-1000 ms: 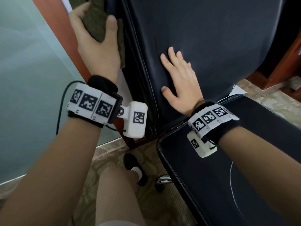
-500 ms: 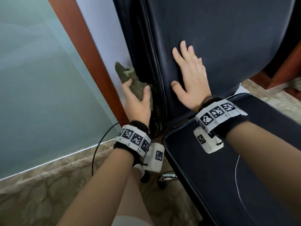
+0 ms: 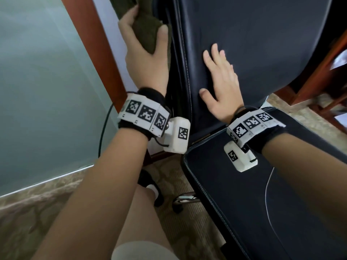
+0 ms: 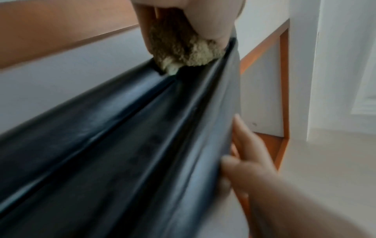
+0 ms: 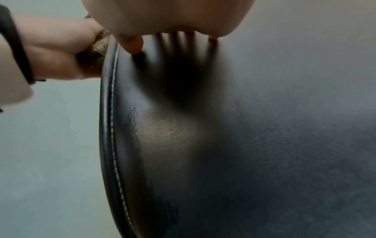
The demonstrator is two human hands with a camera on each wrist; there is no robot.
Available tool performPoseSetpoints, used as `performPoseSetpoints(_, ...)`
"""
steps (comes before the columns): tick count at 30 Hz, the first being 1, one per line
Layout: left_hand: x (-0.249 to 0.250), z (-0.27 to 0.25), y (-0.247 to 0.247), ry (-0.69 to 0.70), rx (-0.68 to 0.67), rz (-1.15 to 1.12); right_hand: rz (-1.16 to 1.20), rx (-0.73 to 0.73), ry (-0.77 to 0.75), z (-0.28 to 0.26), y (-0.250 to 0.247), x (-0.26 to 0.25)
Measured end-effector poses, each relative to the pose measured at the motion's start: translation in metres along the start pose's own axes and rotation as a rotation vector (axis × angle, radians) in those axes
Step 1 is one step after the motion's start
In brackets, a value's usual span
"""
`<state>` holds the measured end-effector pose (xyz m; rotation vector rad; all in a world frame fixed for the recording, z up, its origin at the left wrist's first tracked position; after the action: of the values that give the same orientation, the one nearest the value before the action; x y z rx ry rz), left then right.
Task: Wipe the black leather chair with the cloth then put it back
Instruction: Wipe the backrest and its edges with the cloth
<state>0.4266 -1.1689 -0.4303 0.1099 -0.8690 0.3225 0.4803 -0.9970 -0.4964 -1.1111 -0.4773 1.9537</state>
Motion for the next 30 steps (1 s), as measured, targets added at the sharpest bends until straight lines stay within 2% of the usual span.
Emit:
performPoseSetpoints(5,-0.031,-0.015,0.005,-0.081,-0.019,0.015,-0.019,0.007,0.003,0.000,0.003,-0.001)
performPoseSetpoints(11,-0.044,-0.015,0.014,-0.099,-0.052,0.026,-0.021,0.025,0.037,0.003,0.003,0.003)
performPoseSetpoints(22,-0.037,-0.016,0.014,-0.123,-0.097,-0.005,-0.113,-0.011,0.076,0.001,0.002,-0.001)
performPoseSetpoints(30,-0.032,-0.019,-0.003,-0.100,-0.091,-0.002,-0.067,0.104,0.022,-0.009,0.003,-0.016)
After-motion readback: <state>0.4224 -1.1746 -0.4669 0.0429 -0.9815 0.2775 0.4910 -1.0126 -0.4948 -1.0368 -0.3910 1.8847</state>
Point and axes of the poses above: each hand's wrist, its own z-axis towards the middle knuckle, its own y-axis out of the palm, x = y × z, the point moved 10 cm from there along z, towards the middle knuckle, and after that the axes turned 9 degrees about z, right-handed, at the moved point
